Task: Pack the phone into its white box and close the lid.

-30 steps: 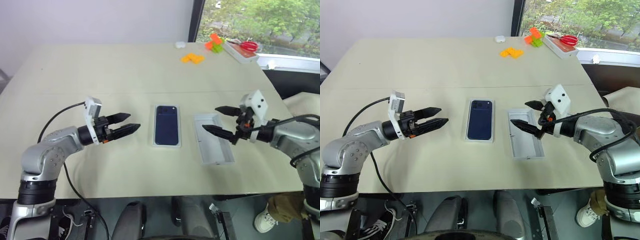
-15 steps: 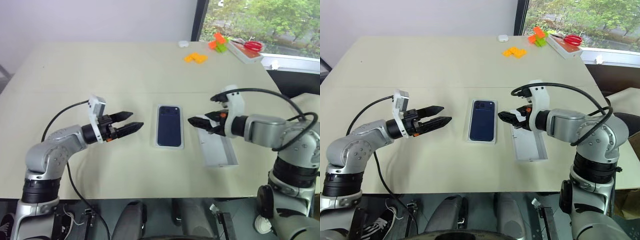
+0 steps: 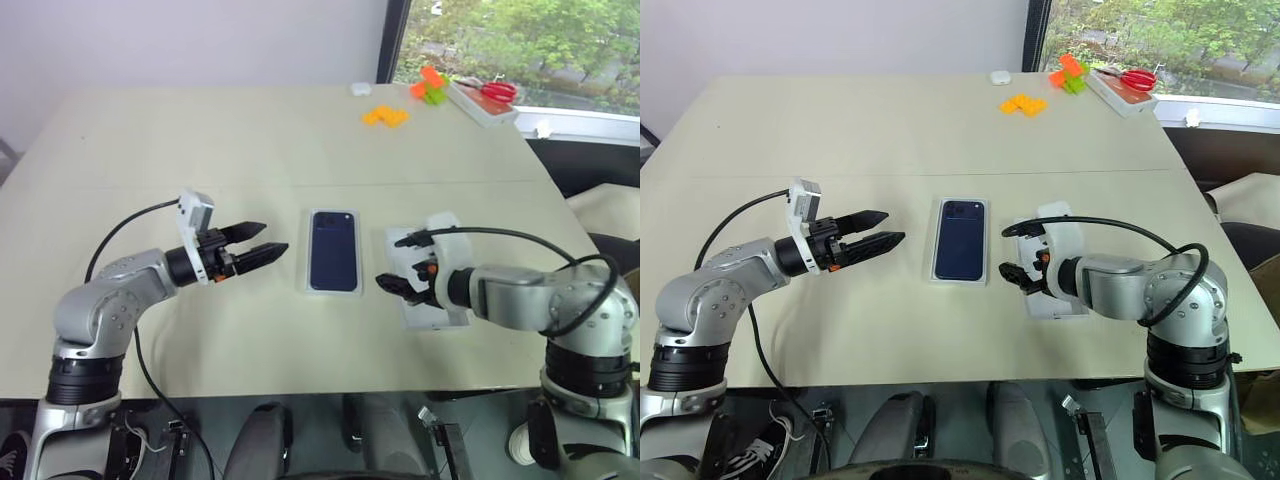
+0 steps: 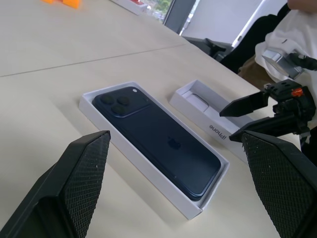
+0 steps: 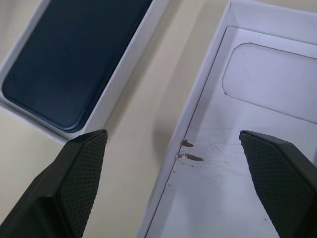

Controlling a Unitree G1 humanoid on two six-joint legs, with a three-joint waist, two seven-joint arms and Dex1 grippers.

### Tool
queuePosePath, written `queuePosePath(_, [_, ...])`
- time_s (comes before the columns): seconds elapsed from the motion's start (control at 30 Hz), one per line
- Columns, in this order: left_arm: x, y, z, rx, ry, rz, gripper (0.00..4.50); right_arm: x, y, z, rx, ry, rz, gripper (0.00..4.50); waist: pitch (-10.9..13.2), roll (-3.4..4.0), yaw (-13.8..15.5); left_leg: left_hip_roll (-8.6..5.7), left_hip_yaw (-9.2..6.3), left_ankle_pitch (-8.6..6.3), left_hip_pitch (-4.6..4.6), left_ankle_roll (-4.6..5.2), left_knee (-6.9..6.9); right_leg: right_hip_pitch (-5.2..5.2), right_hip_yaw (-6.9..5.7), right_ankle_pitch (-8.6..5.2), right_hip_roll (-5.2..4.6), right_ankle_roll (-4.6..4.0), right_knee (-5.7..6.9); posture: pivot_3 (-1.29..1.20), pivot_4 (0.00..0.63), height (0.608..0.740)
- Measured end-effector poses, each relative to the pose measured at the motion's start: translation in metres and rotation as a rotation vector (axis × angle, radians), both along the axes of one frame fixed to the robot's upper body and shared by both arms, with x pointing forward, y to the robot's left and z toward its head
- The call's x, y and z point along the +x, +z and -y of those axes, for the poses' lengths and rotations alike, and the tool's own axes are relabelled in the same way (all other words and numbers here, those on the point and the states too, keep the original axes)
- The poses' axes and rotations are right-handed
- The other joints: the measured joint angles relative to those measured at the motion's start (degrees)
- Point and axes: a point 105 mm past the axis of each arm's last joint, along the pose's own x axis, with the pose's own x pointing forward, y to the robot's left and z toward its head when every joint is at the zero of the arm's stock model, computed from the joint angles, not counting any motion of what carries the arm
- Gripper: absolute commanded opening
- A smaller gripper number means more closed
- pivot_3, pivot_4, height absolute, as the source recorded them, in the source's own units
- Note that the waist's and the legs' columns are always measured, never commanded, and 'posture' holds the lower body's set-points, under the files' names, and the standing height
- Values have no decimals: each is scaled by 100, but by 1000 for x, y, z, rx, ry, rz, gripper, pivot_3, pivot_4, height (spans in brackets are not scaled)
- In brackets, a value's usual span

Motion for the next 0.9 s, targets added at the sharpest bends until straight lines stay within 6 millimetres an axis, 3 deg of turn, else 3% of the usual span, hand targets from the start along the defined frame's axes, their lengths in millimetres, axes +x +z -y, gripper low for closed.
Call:
queuePosePath(0.33, [-1, 2, 1, -3, -17, 20, 4439, 3, -12, -2, -84, -69, -17, 4500, 0, 0, 5, -4, 1, -1, -5, 1, -1, -1, 1, -3, -6, 4, -4, 0, 150, 740])
queuePosePath(0.43, [-1, 2, 0, 2, -19, 22, 4500, 4, -15, -5, -84, -71, -24, 3268, 0, 0, 5, -4, 0, -1, -4, 1, -1, -1, 1, -3, -6, 4, -3, 0, 150, 740])
queuePosePath(0.63, [-2, 3, -2, 16, -15, 24, 4500, 3, -17, -8, -113, -55, -27, 239, -1, 1, 2, -3, 0, -1, -4, 1, 0, -1, 1, -4, -5, 5, -4, 0, 150, 740])
queuePosePath(0.67, [-1, 3, -2, 16, -15, 24, 4500, 5, -17, -7, -125, -65, -23, 52, -1, 1, 3, -4, 1, -1, -4, 1, 0, 0, 1, -4, -5, 5, -4, 0, 150, 740])
queuePosePath(0.9, [-1, 3, -3, 17, -8, 23, 4500, 13, -9, -2, -168, -76, 6, 52, -1, 1, 0, -4, 1, -1, -4, 1, 0, -2, 1, -4, -5, 6, -4, 0, 150, 740])
